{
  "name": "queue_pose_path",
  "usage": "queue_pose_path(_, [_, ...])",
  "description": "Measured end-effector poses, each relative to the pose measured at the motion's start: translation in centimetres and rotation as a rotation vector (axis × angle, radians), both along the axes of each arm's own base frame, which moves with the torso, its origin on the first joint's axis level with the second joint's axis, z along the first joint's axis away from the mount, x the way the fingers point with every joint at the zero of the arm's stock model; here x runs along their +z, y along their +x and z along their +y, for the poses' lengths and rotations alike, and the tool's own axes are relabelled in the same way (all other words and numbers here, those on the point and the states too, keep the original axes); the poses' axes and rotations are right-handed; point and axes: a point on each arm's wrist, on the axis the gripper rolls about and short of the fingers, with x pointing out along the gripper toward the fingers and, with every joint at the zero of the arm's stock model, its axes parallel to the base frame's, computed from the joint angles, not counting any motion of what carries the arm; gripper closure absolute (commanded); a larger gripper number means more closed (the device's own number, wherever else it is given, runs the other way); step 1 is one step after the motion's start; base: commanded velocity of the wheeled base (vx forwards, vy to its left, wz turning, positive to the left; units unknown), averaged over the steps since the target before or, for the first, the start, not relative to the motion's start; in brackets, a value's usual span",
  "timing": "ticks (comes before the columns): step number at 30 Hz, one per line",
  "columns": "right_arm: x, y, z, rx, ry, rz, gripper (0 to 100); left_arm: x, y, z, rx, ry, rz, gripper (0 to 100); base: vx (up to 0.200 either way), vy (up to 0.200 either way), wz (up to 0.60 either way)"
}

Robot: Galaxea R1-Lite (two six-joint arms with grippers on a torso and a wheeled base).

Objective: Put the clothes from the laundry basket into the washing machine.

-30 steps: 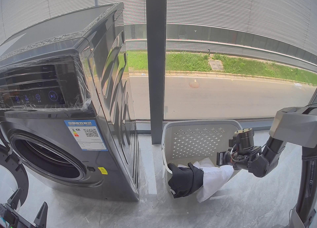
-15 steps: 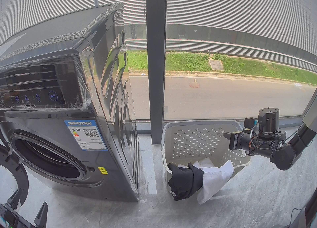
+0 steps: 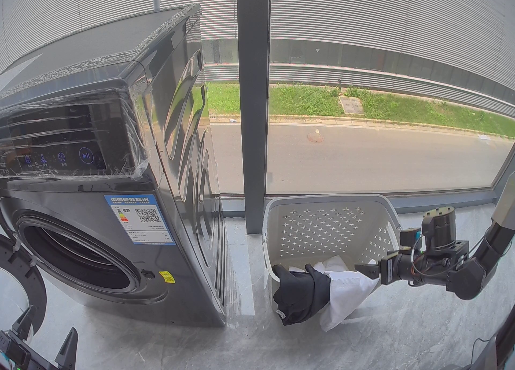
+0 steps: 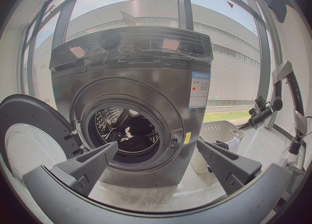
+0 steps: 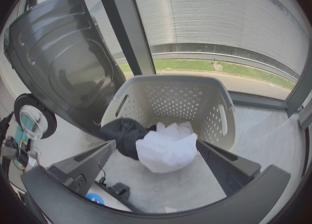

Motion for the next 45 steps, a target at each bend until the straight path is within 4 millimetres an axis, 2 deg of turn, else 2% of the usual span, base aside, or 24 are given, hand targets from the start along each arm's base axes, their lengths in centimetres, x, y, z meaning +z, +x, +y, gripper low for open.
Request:
queue_pose_path(6, [-1.7,-2.6,-0.5,0.040,-0.059,0.094,0,0.0,0.0,0.0,0.000,0.000,0.000,0,0.000,0.000,0.00])
queue_pose_path(10, [-2.5,-3.0,-0.4,0.050,-0.076,0.133,0,0.0,0.0,0.0,0.000,0.000,0.000,0,0.000,0.000,0.00])
queue_pose_path(19, [-4.8,-1.5,0.5,0.061,-0.098,0.185,0,0.0,0.0,0.0,0.001,0.000,0.000,0,0.000,0.000,0.00])
queue_pose_path(28, [-5.3,-1.0,0.3,0.024,-0.120,0.192,0,0.0,0.0,0.0,0.002,0.000,0.000,0,0.000,0.000,0.00])
queue_pose_path(32, [-5.0,-0.2,0.7,0.023,-0.113,0.160,0,0.0,0.0,0.0,0.002,0.000,0.000,0,0.000,0.000,0.00])
queue_pose_path(45, [-5.4,0.0,0.7,0.009,-0.115,0.173,0,0.0,0.0,0.0,-0.001,0.002,0.004,0,0.185,0.000,0.00])
